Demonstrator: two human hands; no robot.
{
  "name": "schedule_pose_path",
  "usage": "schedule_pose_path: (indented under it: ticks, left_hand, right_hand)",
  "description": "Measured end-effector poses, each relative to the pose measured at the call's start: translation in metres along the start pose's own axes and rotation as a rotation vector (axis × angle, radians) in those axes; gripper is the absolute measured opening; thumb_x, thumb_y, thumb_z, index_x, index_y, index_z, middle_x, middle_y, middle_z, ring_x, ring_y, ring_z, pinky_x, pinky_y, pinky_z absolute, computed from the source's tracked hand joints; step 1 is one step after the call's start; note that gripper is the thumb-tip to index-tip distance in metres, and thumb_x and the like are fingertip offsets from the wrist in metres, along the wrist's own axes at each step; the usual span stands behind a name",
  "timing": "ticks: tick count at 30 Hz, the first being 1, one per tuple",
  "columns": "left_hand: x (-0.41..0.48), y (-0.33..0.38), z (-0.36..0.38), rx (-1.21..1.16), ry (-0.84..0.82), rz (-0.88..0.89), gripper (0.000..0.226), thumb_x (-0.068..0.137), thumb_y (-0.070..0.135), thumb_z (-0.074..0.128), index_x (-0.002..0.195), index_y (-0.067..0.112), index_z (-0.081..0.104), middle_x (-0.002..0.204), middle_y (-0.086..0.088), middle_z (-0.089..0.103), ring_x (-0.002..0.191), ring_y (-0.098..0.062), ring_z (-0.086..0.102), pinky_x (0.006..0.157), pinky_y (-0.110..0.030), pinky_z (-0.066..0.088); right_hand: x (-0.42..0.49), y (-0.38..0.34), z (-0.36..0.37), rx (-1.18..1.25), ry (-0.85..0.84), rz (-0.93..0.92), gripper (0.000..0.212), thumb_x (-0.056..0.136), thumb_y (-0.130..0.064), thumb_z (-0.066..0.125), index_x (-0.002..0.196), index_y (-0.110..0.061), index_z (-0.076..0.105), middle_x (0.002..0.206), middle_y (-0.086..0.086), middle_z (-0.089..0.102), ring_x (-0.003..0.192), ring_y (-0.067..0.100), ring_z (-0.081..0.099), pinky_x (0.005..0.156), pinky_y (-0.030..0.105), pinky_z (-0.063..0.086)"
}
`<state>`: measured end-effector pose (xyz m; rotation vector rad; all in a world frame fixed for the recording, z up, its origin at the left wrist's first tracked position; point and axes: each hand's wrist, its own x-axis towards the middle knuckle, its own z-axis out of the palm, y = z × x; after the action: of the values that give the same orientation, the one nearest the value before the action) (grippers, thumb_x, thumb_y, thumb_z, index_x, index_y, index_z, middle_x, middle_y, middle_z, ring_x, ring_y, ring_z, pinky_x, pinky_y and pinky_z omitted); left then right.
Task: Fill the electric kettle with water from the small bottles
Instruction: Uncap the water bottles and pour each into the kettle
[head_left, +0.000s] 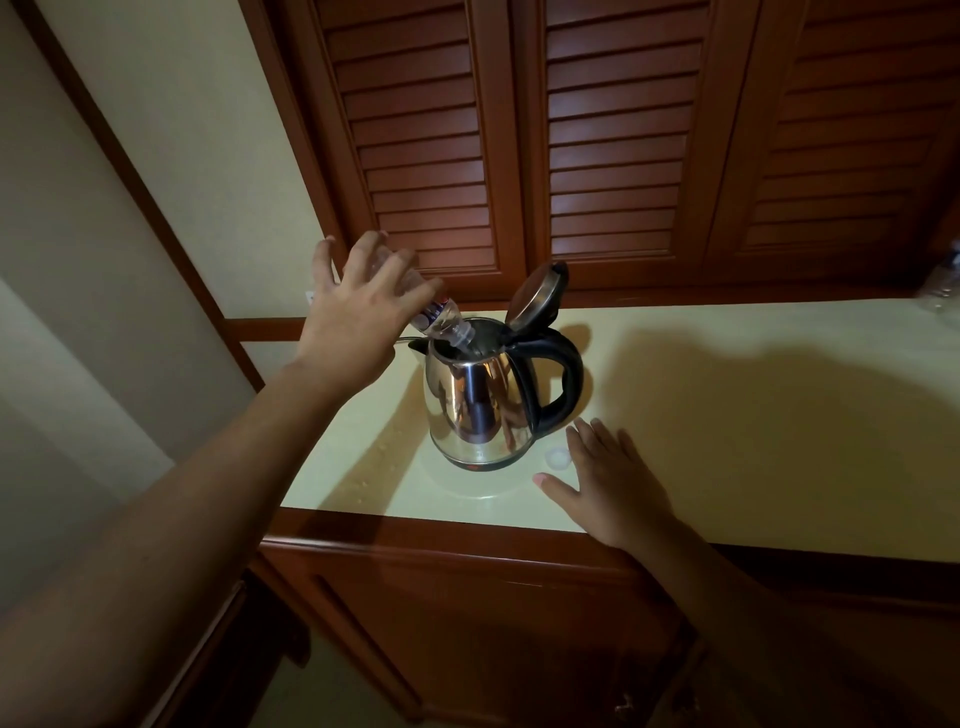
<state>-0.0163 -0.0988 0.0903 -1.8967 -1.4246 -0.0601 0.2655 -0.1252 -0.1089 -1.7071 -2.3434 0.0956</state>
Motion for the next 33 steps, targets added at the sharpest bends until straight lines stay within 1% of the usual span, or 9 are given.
schedule_pose_path:
  ticks: [11, 15, 19, 21, 23, 26, 27, 29, 33]
  left_hand:
    - [-0.001, 0.001, -0.002, 0.012, 0.002, 0.002, 0.098, 0.070, 0.010, 0.086, 0.153, 0.032, 0.042, 0.159, -0.015, 0.038, 0.152, -0.047, 0.022, 0.117, -0.078, 0.018]
    - [-0.007, 0.002, -0.001, -0.061, -0.061, -0.121, 0.096, 0.078, 0.022, 0.081, 0.159, 0.030, 0.030, 0.155, -0.011, 0.047, 0.150, -0.042, 0.029, 0.117, -0.079, 0.016]
    - [-0.029, 0.011, 0.006, -0.381, -0.129, -0.355, 0.073, 0.094, 0.041, 0.068, 0.156, 0.026, 0.033, 0.153, -0.005, 0.052, 0.147, -0.035, 0.032, 0.115, -0.073, 0.025]
    - [-0.046, 0.016, 0.009, -0.553, -0.130, -0.461, 0.064, 0.097, 0.050, 0.064, 0.151, 0.029, 0.038, 0.152, -0.001, 0.054, 0.144, -0.032, 0.033, 0.111, -0.065, 0.029]
    - [-0.067, 0.024, 0.009, -0.764, -0.091, -0.550, 0.056, 0.096, 0.055, 0.064, 0.145, 0.034, 0.045, 0.141, 0.008, 0.060, 0.139, -0.026, 0.038, 0.106, -0.056, 0.032]
    - [-0.110, 0.049, -0.002, -1.124, 0.000, -0.678, 0.044, 0.094, 0.053, 0.070, 0.132, 0.039, 0.055, 0.110, 0.025, 0.061, 0.115, -0.009, 0.056, 0.095, -0.037, 0.049]
    - [-0.124, 0.060, -0.006, -1.227, 0.019, -0.722, 0.039, 0.093, 0.051, 0.071, 0.127, 0.039, 0.057, 0.105, 0.026, 0.062, 0.106, -0.002, 0.059, 0.087, -0.025, 0.050]
    - [-0.151, 0.083, -0.011, -1.403, 0.015, -0.774, 0.036, 0.092, 0.045, 0.074, 0.124, 0.037, 0.061, 0.105, 0.024, 0.067, 0.099, 0.003, 0.064, 0.075, -0.009, 0.048]
    - [-0.185, 0.111, -0.014, -1.623, -0.110, -0.717, 0.041, 0.083, 0.035, 0.081, 0.122, 0.034, 0.067, 0.113, 0.022, 0.072, 0.103, -0.003, 0.071, 0.075, -0.012, 0.053]
  right_hand:
    - [-0.003, -0.001, -0.002, 0.060, 0.046, -0.020, 0.075, 0.098, -0.066, 0.034, 0.154, -0.015, 0.031, 0.164, 0.005, 0.027, 0.154, 0.025, 0.017, 0.124, 0.041, 0.007]
    - [-0.005, 0.002, -0.001, 0.132, 0.106, -0.035, 0.049, 0.102, -0.046, 0.044, 0.140, -0.017, 0.050, 0.153, 0.005, 0.046, 0.147, 0.024, 0.034, 0.125, 0.042, 0.018]
    - [-0.008, 0.002, -0.005, 0.240, 0.184, -0.001, 0.034, 0.099, -0.038, 0.051, 0.126, -0.018, 0.057, 0.130, 0.000, 0.060, 0.126, 0.020, 0.052, 0.118, 0.042, 0.034]
    - [-0.010, 0.001, -0.006, 0.282, 0.173, -0.002, 0.036, 0.098, -0.040, 0.051, 0.126, -0.018, 0.057, 0.128, 0.000, 0.062, 0.123, 0.020, 0.055, 0.116, 0.042, 0.037]
    - [-0.016, -0.002, -0.012, 0.378, 0.152, -0.010, 0.043, 0.098, -0.046, 0.046, 0.128, -0.019, 0.060, 0.127, -0.001, 0.064, 0.120, 0.020, 0.058, 0.112, 0.038, 0.041]
    - [-0.028, -0.007, -0.031, 0.618, 0.182, 0.022, 0.042, 0.099, -0.049, 0.053, 0.128, -0.022, 0.066, 0.121, -0.006, 0.071, 0.111, 0.012, 0.065, 0.098, 0.030, 0.050]
    - [-0.033, -0.010, -0.036, 0.668, 0.193, 0.042, 0.037, 0.098, -0.046, 0.059, 0.126, -0.024, 0.068, 0.116, -0.009, 0.072, 0.106, 0.008, 0.066, 0.095, 0.029, 0.051]
    - [-0.041, -0.017, -0.043, 0.720, 0.204, 0.045, 0.030, 0.092, -0.039, 0.071, 0.120, -0.027, 0.070, 0.108, -0.013, 0.073, 0.102, 0.005, 0.067, 0.092, 0.029, 0.052]
    - [-0.045, -0.037, -0.056, 0.757, 0.155, -0.048, 0.029, 0.087, -0.028, 0.078, 0.115, -0.025, 0.073, 0.097, -0.009, 0.072, 0.095, 0.006, 0.067, 0.088, 0.026, 0.052]
